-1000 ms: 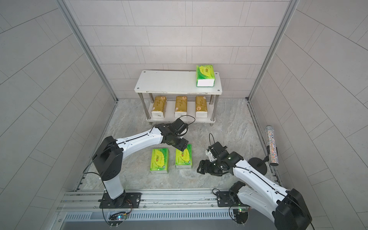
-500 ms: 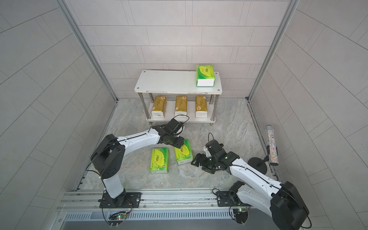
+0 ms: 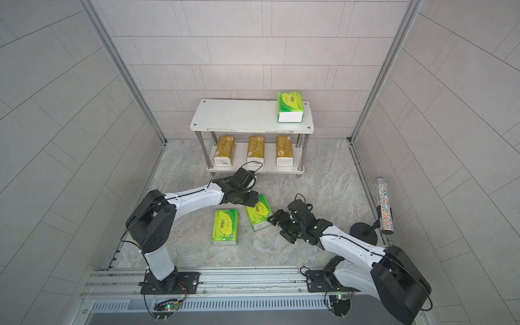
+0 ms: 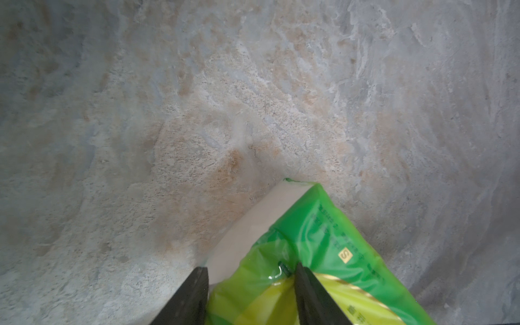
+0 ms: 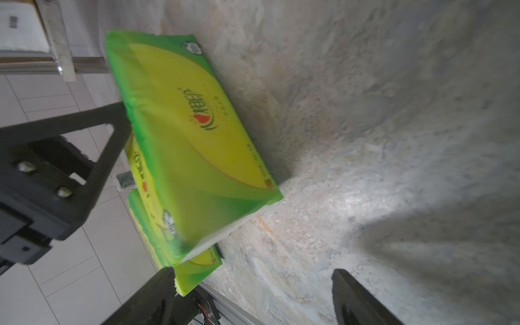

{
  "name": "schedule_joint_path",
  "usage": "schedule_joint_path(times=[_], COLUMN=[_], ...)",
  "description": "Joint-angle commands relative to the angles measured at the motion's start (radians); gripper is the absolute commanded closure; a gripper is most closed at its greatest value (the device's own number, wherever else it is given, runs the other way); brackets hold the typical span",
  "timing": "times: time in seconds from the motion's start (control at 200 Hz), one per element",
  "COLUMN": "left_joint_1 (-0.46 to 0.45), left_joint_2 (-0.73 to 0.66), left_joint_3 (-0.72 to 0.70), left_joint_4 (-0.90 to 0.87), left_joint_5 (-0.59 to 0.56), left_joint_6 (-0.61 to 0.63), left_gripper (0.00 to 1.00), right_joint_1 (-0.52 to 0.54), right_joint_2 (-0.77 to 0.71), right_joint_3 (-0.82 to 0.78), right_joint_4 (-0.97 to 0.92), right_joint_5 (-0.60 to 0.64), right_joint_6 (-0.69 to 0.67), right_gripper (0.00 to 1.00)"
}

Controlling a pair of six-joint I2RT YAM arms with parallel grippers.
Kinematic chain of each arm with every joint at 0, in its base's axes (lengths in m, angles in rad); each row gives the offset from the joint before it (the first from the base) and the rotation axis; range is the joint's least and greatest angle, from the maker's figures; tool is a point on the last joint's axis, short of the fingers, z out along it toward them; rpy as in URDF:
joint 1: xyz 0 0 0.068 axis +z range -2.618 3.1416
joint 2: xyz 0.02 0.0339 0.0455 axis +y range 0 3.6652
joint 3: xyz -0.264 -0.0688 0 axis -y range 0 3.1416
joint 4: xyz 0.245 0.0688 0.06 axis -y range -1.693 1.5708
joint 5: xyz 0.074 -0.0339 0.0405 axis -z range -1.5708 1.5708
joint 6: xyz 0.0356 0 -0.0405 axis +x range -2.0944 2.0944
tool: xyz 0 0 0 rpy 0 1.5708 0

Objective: Place the tissue boxes on the shelf by color
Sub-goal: Pick up the box of tissues from the center of the board.

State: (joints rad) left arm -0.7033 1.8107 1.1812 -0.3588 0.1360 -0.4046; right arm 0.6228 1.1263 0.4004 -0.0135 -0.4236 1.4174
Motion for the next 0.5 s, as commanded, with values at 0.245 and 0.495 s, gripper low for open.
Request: schedule_joint_path(times=[0.245, 0.495], left_joint_1=[0.038, 0.039], left_joint_2=[0.100, 0.122], left_joint_3=[-0.072, -0.083], left_joint_4=[-0.158, -0.160], left_joint_5=[-0.070, -0.046], left_joint_6=[-0.036, -0.041], left_gripper=[0.47, 0.47], right_joint_1=[0.070, 0.109], right_joint_2=[0.187, 0.321], right_joint_3=[0.000, 0.018], right_joint_4=[0.363, 0.586], right_joint_5=[0.111, 0.169], right_joint_6=[0.103, 0.154], right_gripper=[0.07, 0.07])
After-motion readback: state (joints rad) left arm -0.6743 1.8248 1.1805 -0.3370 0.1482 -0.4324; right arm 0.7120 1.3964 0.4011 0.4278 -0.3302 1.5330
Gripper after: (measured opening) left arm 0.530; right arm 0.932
